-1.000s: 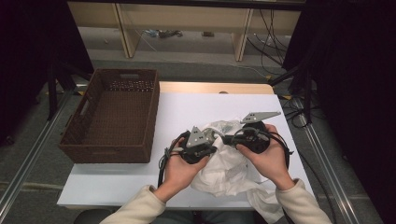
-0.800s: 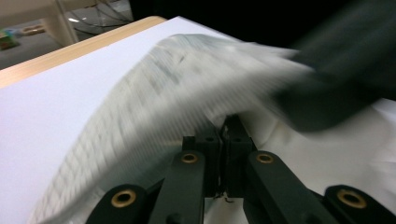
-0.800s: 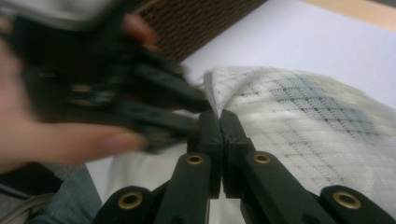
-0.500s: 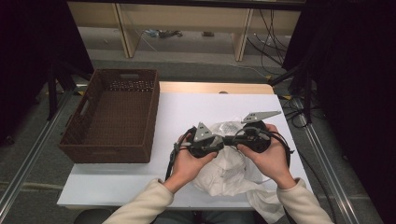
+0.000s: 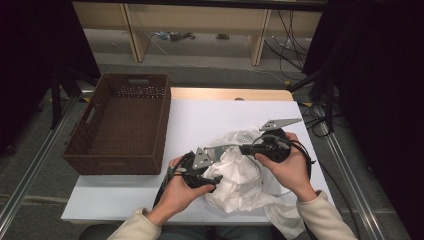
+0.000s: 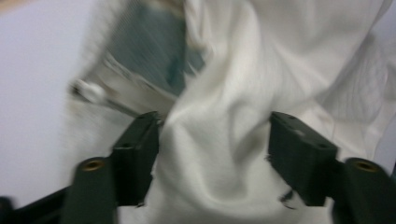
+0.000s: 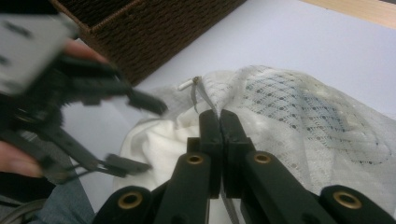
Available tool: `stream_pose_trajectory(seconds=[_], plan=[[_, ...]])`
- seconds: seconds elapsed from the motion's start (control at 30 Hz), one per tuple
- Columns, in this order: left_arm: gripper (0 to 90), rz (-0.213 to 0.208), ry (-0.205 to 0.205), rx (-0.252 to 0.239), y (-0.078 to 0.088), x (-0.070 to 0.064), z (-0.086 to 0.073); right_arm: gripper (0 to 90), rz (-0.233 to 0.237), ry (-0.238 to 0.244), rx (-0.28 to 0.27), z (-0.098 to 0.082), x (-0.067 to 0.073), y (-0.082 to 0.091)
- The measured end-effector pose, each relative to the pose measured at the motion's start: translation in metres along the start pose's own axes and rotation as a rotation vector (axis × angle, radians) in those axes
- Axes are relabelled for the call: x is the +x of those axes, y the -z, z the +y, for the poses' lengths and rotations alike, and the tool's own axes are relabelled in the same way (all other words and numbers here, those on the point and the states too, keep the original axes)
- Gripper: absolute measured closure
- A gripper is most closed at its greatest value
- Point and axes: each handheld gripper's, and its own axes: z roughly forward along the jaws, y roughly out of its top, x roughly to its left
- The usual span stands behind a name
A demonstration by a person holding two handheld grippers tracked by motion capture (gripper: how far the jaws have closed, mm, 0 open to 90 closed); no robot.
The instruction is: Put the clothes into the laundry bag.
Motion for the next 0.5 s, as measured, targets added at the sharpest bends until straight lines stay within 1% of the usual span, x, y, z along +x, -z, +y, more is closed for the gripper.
stream_pose_trajectory(seconds=[0.03, 0.07, 0.1, 0.13, 0.17, 0.2, 0.23, 0.27, 0.3, 0.33, 0.37, 0.4, 0.43, 0.47, 0.5], plan=[[42.6, 0.001, 0.022, 0.023, -0.008, -0.001, -0.002, 90.0, 0.007, 0.007, -0.004, 0.0, -0.001, -0.001], [46.3, -0.014, 0.008, 0.035, -0.013, 0.0, -0.002, 90.0, 0.005, 0.001, -0.003, 0.0, 0.0, -0.001], [54.1, -0.023, 0.024, 0.039, -0.017, -0.002, -0.001, 90.0, 0.003, 0.005, -0.001, 0.0, 0.0, -0.001], [62.7, -0.027, -0.027, 0.032, -0.02, 0.002, 0.001, 90.0, 0.005, 0.003, 0.0, 0.0, 0.0, -0.001], [71.7, -0.044, 0.007, 0.038, -0.023, -0.001, 0.003, 90.0, 0.004, 0.002, -0.001, 0.0, 0.001, -0.002], [79.3, -0.05, 0.002, 0.036, -0.022, -0.001, 0.006, 90.0, 0.011, 0.005, 0.008, -0.001, 0.001, -0.002], [82.5, -0.06, 0.033, 0.026, -0.02, -0.005, 0.009, 90.0, 0.005, 0.021, 0.004, 0.0, 0.0, -0.003], [83.5, -0.063, 0.046, 0.003, -0.013, -0.007, 0.015, 90.0, -0.003, 0.038, -0.002, 0.0, 0.0, -0.004], [84.0, -0.071, 0.059, -0.029, -0.01, -0.009, 0.018, 90.0, 0.003, 0.01, 0.013, 0.0, 0.004, -0.003], [84.3, -0.065, 0.057, -0.06, -0.004, -0.01, 0.023, 90.0, 0.004, 0.011, 0.012, -0.001, 0.004, -0.003], [84.5, -0.057, 0.059, -0.102, 0.001, -0.01, 0.03, 90.0, 0.013, 0.022, 0.006, 0.0, 0.004, -0.004], [84.6, -0.057, 0.07, -0.124, 0.004, -0.01, 0.033, 90.0, -0.002, 0.049, -0.004, 0.0, 0.004, -0.003], [84.6, -0.059, 0.078, -0.153, 0.007, -0.009, 0.038, 90.0, -0.006, 0.045, -0.017, 0.0, 0.006, -0.004], [84.8, -0.051, 0.079, -0.182, 0.009, -0.009, 0.044, 90.0, 0.013, 0.063, -0.01, 0.001, 0.007, -0.003], [84.9, -0.043, 0.086, -0.206, 0.01, -0.011, 0.048, 90.0, 0.019, 0.075, -0.012, 0.001, 0.009, -0.003]])
